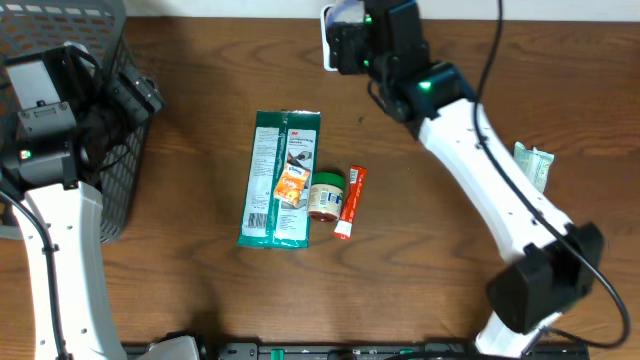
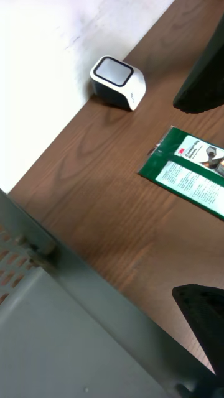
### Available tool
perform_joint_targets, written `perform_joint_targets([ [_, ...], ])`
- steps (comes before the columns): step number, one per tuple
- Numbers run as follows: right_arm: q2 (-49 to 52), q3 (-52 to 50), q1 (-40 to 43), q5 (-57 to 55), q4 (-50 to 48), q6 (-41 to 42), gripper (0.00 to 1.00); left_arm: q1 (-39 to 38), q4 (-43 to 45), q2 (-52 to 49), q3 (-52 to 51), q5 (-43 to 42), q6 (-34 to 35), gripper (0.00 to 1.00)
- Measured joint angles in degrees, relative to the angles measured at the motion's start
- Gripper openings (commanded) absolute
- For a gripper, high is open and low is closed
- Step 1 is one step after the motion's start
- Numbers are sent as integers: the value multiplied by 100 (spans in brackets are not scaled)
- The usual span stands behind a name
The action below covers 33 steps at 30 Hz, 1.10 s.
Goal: Scan the item barcode
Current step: 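Lift the swab tub up to the white scanner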
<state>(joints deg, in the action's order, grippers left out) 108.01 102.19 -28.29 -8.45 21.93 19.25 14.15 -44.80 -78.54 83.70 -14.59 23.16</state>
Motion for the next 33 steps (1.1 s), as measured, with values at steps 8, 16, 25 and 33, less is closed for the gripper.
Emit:
perform_joint_targets([
  [8, 1093, 0, 39, -289, -2109, -42, 1, 0, 7, 0, 0, 2, 0, 86],
  [16, 2295, -13, 208, -317, -3624, -22, 1, 0, -2, 0, 0, -2, 2, 86],
  [25, 2811, -15, 527, -138, -4411, 339, 1, 0, 0, 0, 0, 0, 2, 86],
  [33, 3182, -17, 660, 120, -4610, 605, 1, 0, 0, 0, 0, 0, 0, 86],
])
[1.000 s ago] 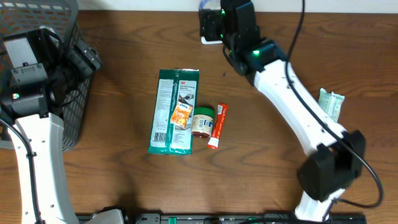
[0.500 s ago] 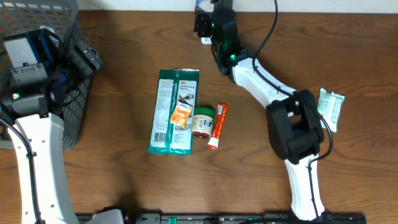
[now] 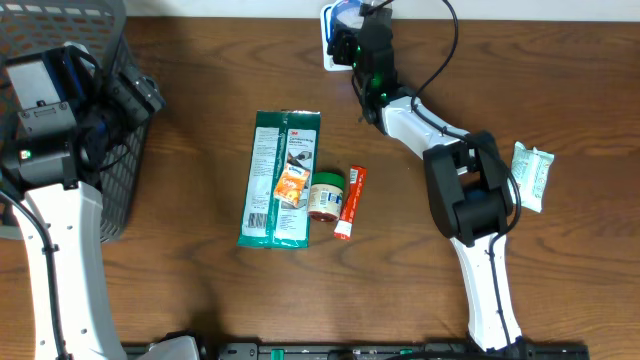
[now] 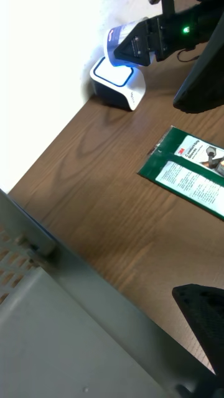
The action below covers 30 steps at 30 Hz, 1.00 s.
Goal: Scan the item barcode
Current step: 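Lift the swab tub up to the white scanner, then hold the swab tub in front of the scanner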
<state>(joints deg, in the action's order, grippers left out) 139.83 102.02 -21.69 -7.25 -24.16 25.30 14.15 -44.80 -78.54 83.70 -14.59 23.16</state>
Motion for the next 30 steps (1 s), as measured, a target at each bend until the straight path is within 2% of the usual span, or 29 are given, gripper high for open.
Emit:
perform_joint_targets([
  [10, 4, 2, 275, 732, -221, 850, 1, 0, 0, 0, 0, 0, 2, 86],
  [30, 4, 2, 278, 544, -179, 1027, 1, 0, 0, 0, 0, 0, 2, 86],
])
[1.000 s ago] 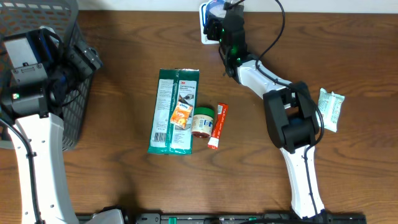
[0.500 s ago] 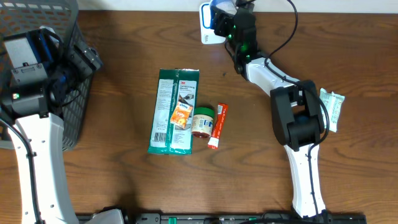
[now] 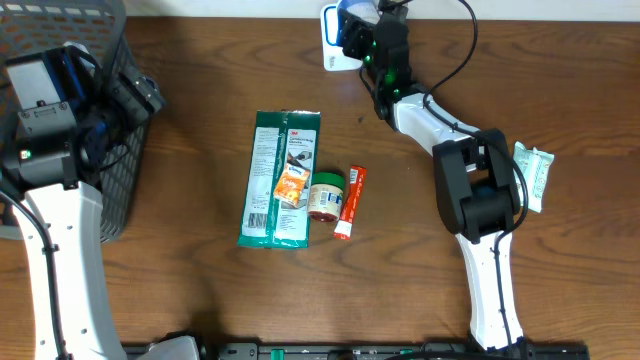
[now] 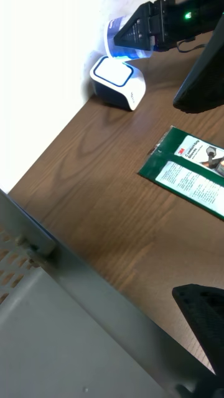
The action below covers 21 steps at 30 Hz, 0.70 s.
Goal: Scan the item barcode
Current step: 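Hold the swab tub in front of the scanner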
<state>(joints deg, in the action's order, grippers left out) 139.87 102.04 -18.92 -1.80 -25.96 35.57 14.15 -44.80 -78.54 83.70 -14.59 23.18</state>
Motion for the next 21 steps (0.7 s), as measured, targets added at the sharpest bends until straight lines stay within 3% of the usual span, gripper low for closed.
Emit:
perform_joint_targets([
  [21, 0, 0, -140, -337, -216, 2, 1, 0, 0, 0, 0, 0, -2, 86],
])
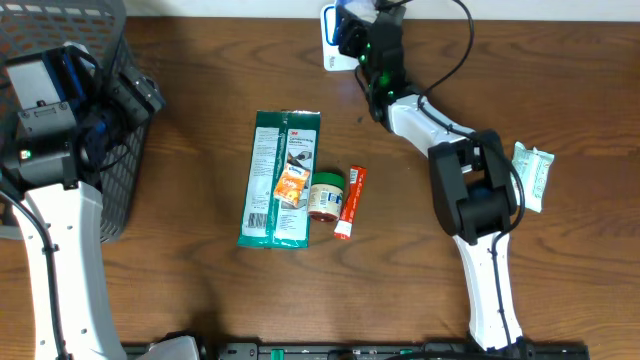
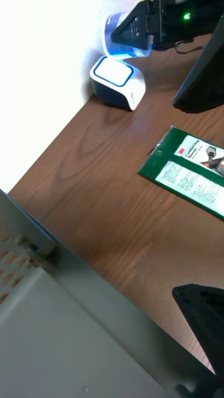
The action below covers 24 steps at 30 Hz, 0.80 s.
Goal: Scan the item barcode
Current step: 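Hold the swab tub in front of the scanner, then carry the swab tub right and set it beside the wipe pack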
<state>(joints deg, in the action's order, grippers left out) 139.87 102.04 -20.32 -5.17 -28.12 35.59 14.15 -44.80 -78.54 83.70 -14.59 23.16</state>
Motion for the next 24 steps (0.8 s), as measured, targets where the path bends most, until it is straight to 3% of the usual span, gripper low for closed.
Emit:
perform_joint_targets([
  [15, -22, 0, 2, 90, -103, -295, 1, 0, 0, 0, 0, 0, 2, 86],
  [19, -289, -13, 2, 146, 955, -894, 1, 0, 2, 0, 0, 0, 2, 86],
  [24, -1349, -63, 4, 417, 2658, -1268, 1, 0, 2, 0, 0, 0, 2, 86],
])
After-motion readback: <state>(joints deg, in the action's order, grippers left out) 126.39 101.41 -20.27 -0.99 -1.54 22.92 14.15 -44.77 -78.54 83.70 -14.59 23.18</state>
